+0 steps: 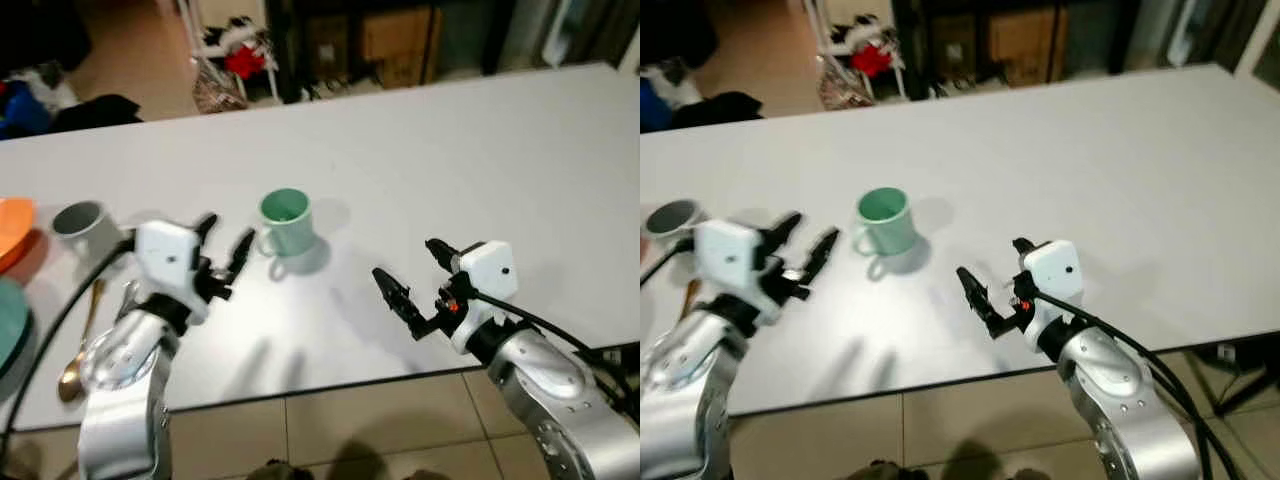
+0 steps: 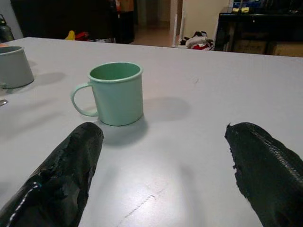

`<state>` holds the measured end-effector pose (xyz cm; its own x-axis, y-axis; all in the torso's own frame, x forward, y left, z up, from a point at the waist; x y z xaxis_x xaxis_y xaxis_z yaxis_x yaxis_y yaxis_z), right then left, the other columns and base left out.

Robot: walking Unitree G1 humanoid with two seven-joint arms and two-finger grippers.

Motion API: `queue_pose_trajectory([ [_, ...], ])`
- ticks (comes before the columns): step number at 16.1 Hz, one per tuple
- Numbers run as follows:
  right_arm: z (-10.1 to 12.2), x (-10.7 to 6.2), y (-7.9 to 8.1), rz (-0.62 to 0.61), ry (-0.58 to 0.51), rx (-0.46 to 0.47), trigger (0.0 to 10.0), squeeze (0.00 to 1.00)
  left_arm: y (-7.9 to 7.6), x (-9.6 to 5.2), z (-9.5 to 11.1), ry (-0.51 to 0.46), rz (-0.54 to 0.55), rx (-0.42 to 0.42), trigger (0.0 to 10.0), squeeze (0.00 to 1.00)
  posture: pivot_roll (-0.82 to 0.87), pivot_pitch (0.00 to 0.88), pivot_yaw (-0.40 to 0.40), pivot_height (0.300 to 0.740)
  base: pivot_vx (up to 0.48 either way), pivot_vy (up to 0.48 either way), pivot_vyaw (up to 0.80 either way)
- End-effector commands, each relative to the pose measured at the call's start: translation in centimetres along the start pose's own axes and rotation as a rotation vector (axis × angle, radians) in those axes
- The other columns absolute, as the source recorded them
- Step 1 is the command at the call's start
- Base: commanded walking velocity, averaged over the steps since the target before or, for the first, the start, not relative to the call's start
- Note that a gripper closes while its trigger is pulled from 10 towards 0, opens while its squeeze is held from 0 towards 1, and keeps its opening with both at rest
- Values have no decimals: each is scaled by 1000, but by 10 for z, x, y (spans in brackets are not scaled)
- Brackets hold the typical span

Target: Setting the table

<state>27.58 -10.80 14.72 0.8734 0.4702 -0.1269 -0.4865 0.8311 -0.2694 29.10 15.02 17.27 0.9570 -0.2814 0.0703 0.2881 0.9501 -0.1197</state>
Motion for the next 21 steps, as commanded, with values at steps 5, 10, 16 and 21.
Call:
queue_pose_trajectory([
  [5,3,4,-2,-63,-34,35,10000,0,-8,-34,-12,42,208,-165,10000,0,-85,0,93,740,0,-100,453],
  [10,2,6,-2,-51,-38,24,10000,0,-11,-32,-19,87,140,-79,10000,0,-91,0,103,740,0,0,800],
  [16,-1,6,0,-10,-36,39,10000,0,-18,-30,-26,136,96,30,10000,0,-93,0,93,740,0,0,800],
  [21,-12,2,-19,-66,-15,61,10000,0,-1,-45,-36,185,134,94,10000,0,-87,0,84,740,0,0,800],
])
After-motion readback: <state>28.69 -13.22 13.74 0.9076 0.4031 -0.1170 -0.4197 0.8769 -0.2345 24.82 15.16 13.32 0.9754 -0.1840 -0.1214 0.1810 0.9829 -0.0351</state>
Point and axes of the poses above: a point about 5 cm out from each wrist's last joint towards the gripper, its own x axis pointing out of the wrist towards the gripper, its own z axis along the axis of the wrist's last joint, y = z × x, the point moved 6 cm from there along x, pointing out of the wrist towards the gripper, and after that the axes turned 13 degrees about -x, right-handed, at the moved point
